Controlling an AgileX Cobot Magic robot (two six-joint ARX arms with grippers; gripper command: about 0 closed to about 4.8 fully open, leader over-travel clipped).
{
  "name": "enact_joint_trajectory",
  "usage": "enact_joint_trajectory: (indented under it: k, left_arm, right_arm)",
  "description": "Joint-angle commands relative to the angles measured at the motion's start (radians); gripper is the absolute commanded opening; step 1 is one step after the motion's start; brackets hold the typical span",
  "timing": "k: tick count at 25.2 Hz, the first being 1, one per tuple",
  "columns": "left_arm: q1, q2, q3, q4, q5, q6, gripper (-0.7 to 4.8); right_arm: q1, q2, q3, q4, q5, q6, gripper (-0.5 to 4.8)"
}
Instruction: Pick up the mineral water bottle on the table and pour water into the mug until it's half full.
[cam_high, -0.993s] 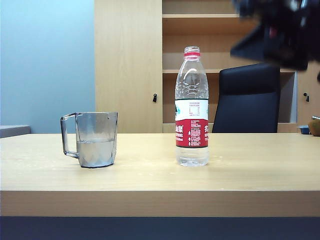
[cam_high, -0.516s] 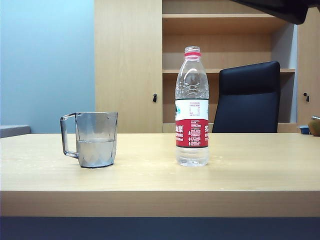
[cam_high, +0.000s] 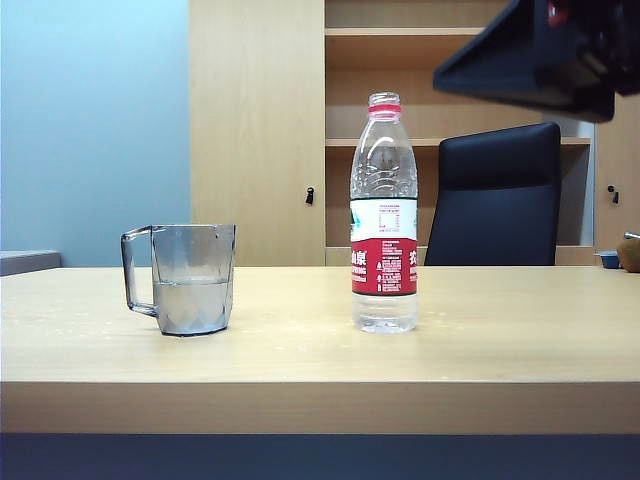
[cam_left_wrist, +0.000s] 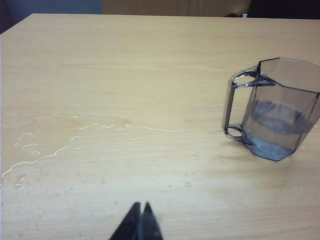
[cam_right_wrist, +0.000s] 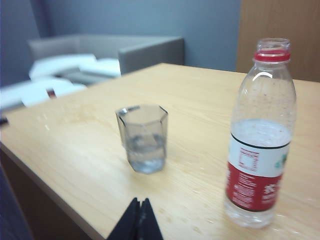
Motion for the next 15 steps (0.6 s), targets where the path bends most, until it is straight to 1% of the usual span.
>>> enact_joint_trajectory:
  k: [1, 3, 4, 5, 6, 7, 8, 11, 12, 13, 15]
  left_arm:
    - [0.000, 0.001, 0.003, 0.012, -0.002, 0.004, -0.02]
    - [0.000, 0.001, 0.003, 0.011, -0.003, 0.004, -0.02]
    - [0.000, 0.001, 0.003, 0.012, -0.002, 0.004, -0.02]
    - [0.000, 0.001, 0.003, 0.011, 0.000, 0.004, -0.02]
    - [0.000, 0.001, 0.003, 0.011, 0.001, 0.004, -0.02]
    - [0.000, 0.001, 0.003, 0.011, 0.002, 0.004, -0.02]
    - [0.000, 0.001, 0.003, 0.011, 0.001, 0.004, -0.02]
    - [0.000, 0.001, 0.003, 0.012, 0.002, 0.004, -0.02]
    - [0.000, 0.001, 0.003, 0.012, 0.002, 0.004, -0.02]
    - [0.000, 0.001, 0.003, 0.011, 0.005, 0.004, -0.02]
    - [0.000, 0.001, 0.003, 0.011, 0.005, 0.004, -0.02]
  right_arm:
    - [-0.021, -0.053, 0.002, -0.082, -0.006, -0.045, -0.08]
    - [-0.068, -0.122, 0.002, -0.173, -0.027, -0.078, -0.08]
    - [-0.154, -0.225, 0.002, -0.311, -0.083, -0.051, -0.08]
    - [-0.203, -0.278, 0.002, -0.381, -0.120, -0.048, -0.08]
    - [-0.326, -0.402, 0.002, -0.525, -0.181, -0.049, -0.08]
    - [-0.439, -0.512, 0.000, -0.629, -0.200, -0.049, -0.08]
    - [-0.509, -0.572, 0.000, -0.689, -0.201, -0.049, -0.08]
    - [-0.678, -0.705, -0.002, -0.819, -0.199, -0.048, -0.08]
    - [-0.718, -0.733, -0.007, -0.831, -0.200, -0.048, -0.08]
    - [-0.786, -0.777, -0.027, -0.828, -0.200, -0.048, -0.08]
    - [-0.835, -0.817, -0.072, -0.795, -0.201, -0.048, -0.08]
